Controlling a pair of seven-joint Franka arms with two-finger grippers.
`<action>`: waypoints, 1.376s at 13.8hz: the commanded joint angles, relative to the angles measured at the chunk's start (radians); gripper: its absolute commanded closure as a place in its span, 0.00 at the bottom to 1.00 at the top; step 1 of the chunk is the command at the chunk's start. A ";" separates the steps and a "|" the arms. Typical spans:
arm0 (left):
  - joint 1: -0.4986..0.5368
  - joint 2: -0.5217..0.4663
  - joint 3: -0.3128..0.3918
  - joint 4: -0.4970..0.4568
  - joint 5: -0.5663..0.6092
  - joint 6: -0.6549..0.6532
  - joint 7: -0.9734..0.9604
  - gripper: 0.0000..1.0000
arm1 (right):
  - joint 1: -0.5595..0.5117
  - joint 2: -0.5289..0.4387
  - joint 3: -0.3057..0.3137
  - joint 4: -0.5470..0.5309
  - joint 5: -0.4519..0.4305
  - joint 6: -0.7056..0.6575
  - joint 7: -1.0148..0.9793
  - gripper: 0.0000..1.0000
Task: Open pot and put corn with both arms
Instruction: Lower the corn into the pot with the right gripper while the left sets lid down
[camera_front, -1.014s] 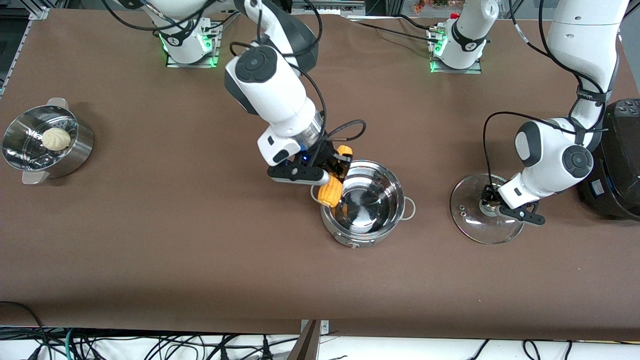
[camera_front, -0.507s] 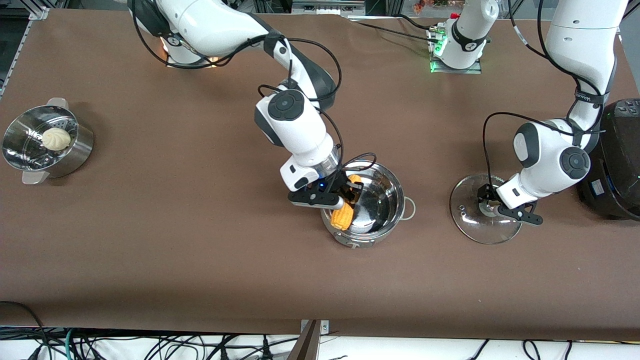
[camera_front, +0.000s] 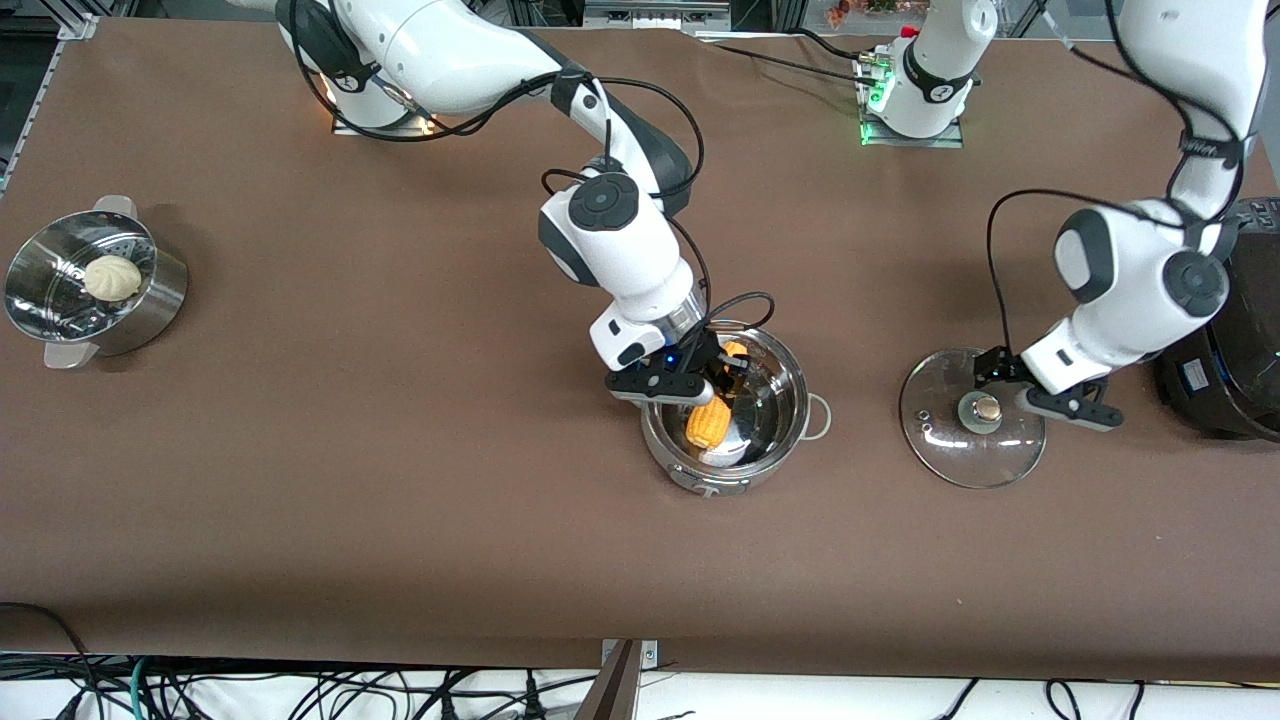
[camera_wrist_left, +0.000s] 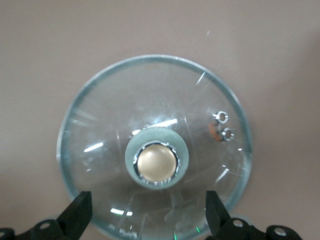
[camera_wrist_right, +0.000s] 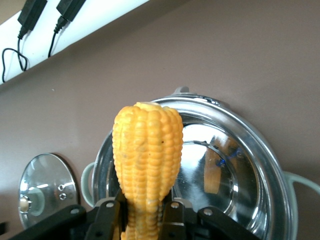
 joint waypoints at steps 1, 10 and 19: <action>0.005 -0.127 -0.004 -0.055 -0.023 -0.014 0.015 0.00 | 0.048 0.055 -0.065 0.053 -0.006 -0.005 0.015 0.99; 0.007 -0.427 0.005 -0.037 0.069 -0.261 0.012 0.00 | 0.060 0.064 -0.074 0.050 -0.012 -0.090 -0.218 0.97; -0.004 -0.396 -0.012 0.383 0.176 -0.768 -0.101 0.00 | 0.071 0.070 -0.074 0.045 -0.017 -0.054 -0.212 0.00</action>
